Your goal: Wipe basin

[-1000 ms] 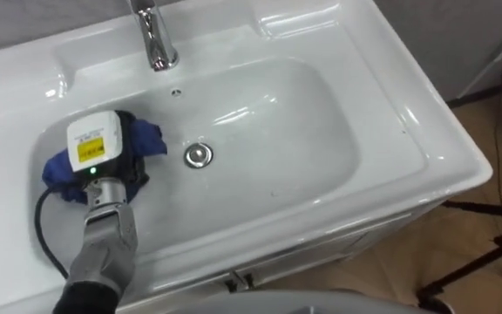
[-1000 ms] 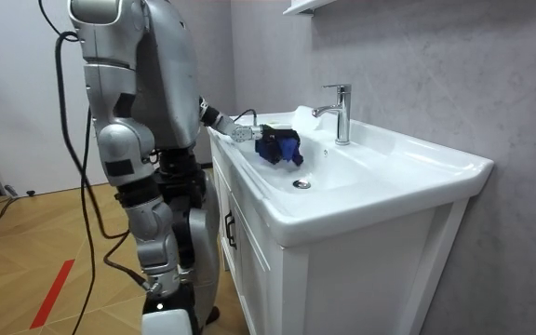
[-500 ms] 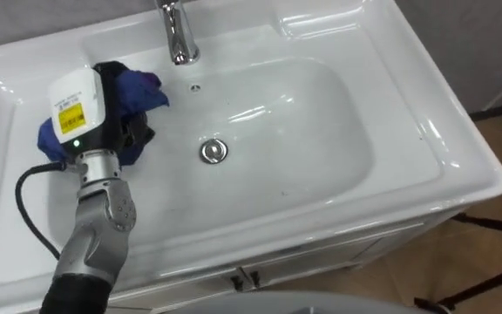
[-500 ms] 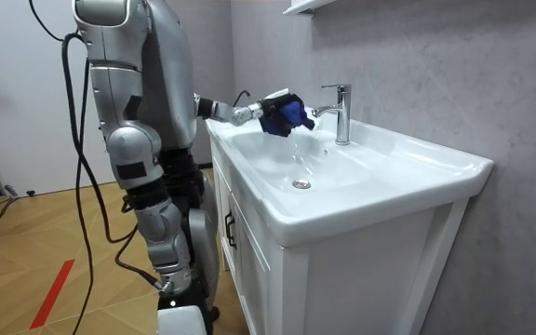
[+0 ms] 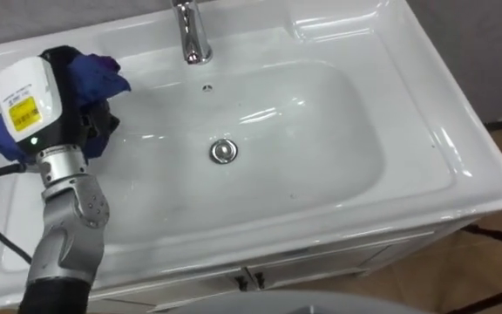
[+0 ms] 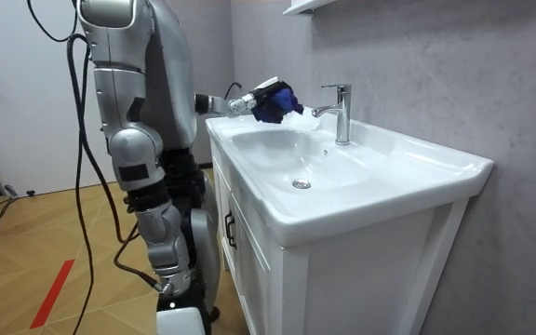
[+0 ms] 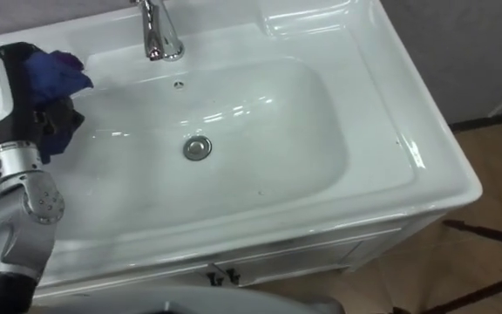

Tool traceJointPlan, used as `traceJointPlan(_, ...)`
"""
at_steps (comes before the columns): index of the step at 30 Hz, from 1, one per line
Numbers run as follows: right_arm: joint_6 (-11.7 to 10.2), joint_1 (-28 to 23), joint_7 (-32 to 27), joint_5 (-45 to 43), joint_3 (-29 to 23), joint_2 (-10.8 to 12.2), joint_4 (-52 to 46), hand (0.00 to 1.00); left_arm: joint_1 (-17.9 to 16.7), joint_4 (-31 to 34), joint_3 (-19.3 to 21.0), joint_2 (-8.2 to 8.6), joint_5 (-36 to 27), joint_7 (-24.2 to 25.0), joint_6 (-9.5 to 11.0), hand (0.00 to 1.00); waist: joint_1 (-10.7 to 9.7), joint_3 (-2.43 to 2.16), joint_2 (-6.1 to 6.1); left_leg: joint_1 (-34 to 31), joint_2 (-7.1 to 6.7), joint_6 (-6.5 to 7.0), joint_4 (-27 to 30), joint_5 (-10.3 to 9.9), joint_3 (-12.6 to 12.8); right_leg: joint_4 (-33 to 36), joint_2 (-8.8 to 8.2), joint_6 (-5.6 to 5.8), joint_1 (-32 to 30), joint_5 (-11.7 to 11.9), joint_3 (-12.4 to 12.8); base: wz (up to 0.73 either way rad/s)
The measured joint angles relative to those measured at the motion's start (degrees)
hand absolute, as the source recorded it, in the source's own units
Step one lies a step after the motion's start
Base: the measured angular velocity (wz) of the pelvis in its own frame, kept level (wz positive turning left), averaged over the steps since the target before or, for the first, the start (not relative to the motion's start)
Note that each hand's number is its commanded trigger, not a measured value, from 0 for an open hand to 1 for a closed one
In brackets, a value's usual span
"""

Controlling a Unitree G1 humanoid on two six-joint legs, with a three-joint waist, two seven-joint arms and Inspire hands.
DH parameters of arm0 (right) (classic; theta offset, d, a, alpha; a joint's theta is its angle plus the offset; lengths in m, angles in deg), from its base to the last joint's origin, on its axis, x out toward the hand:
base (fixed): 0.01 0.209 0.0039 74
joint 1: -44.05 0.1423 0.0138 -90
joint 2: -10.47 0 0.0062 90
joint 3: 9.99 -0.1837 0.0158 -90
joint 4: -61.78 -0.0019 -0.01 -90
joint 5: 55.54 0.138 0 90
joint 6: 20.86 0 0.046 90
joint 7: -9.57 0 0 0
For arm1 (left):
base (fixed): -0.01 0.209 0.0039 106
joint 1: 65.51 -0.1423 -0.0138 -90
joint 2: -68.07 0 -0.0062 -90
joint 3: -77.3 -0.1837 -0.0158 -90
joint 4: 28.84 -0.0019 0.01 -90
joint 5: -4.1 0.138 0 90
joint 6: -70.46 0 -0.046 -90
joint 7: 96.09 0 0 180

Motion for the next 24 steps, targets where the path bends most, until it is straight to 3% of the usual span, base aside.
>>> traceJointPlan(6, 0.1, 0.0, 0.6, -1.0, -1.2, -1.2, 0.0, 0.00, -1.8, -1.5, 1.6, -0.05, -1.2, 0.0, -0.4, 1.00, 0.2, -0.12, 1.36, 0.0, -0.12, 0.04, 0.1, 0.0, -0.8, 0.1, -0.11, 0.01, 0.0, 0.0, -0.7, 0.06)
traceJointPlan(13, 1.2, -0.4, 0.7, -3.4, -2.4, -1.4, -0.6, 0.00, -3.2, -2.0, 4.8, -0.32, -4.7, 0.1, -1.8, 1.00, 0.4, -0.31, 0.89, -0.1, -0.73, 0.26, 0.1, 0.2, -1.0, 0.0, -0.68, 0.14, 0.0, -0.5, -1.0, 0.00)
traceJointPlan(16, 2.4, -0.8, 0.6, -4.5, -2.4, -1.4, -0.7, 0.00, -3.5, -2.0, 6.6, -0.32, -6.1, 0.1, -3.3, 1.00, 0.6, -0.65, 0.48, 0.0, -0.74, 0.27, 0.1, 0.2, -1.1, 0.2, -0.70, 0.16, 0.0, -0.5, -1.1, 0.00)
traceJointPlan(21, 3.1, -0.9, 0.6, -4.5, -2.5, -1.5, -0.7, 0.00, -3.4, -1.9, 7.9, -0.33, -6.1, 1.0, -5.3, 1.00, 1.5, -0.75, -0.16, 0.0, -0.74, 0.28, 0.0, 0.2, -1.4, 0.3, -0.72, 0.16, 0.1, -0.5, -1.2, 0.00)
traceJointPlan(22, 3.6, -0.9, 0.6, -4.5, -2.5, -1.5, -0.7, 0.00, -3.4, -1.8, 7.9, -0.33, -6.1, 1.8, -5.7, 0.68, 1.7, -0.73, -0.14, 0.0, -0.74, 0.28, 0.1, 0.2, -1.5, 0.3, -0.72, 0.16, 0.1, -0.5, -1.3, 0.00)
traceJointPlan(23, 3.8, -0.9, 0.6, -4.5, -2.5, -1.5, -0.7, 0.00, -3.4, -1.8, 7.8, -0.33, -6.0, 1.9, -5.9, 0.52, 1.8, -0.69, -0.12, 0.0, -0.74, 0.28, 0.1, 0.2, -1.6, 0.3, -0.72, 0.16, 0.1, -0.5, -1.3, 0.04)
traceJointPlan(24, 4.0, -1.0, 0.6, -4.4, -2.4, -1.5, -0.7, 0.00, -3.4, -1.6, 7.8, -0.32, -6.1, 2.0, -6.4, 0.00, 1.8, -0.61, -0.01, 0.0, -0.73, 0.28, 0.1, 0.2, -1.7, 0.3, -0.70, 0.16, 0.2, -0.5, -1.4, 0.04)
